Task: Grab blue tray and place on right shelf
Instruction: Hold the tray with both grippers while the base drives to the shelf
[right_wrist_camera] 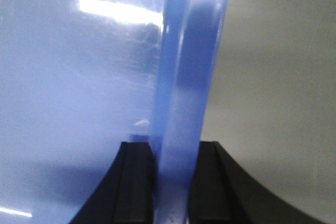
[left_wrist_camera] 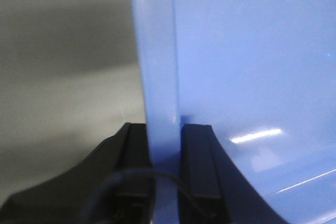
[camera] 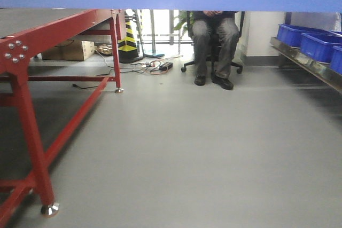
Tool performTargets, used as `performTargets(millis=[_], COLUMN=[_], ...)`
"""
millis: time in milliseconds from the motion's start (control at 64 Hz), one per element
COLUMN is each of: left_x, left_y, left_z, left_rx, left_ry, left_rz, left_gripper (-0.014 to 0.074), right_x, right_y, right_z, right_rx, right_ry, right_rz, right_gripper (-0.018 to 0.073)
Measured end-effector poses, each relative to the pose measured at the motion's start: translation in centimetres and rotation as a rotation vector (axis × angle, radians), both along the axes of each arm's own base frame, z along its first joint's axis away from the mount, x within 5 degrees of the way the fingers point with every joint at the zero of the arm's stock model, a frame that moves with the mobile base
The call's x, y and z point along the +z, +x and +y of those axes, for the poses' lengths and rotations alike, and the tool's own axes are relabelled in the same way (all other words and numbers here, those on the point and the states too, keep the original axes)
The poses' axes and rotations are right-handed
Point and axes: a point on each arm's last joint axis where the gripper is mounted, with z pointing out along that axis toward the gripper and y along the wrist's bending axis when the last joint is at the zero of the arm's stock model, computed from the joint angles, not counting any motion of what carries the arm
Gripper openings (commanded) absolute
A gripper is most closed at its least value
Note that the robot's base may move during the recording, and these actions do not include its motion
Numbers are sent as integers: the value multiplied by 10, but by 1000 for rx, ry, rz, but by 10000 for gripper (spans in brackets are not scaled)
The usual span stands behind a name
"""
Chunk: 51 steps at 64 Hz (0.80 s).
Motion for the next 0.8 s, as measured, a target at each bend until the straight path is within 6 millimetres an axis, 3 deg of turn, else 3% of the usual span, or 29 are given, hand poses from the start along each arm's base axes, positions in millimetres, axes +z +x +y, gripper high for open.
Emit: performTargets(millis=[796], left_x=[1], left_y=[-2], left_z=[-1], left_rx=[-6], left_ry=[-19], left_rz=[14], left_gripper=[-48], right_x=[0], right_y=[0], right_z=[-1], right_rx=[-2], right_ry=[-7], right_rz=[0], right_gripper=[59])
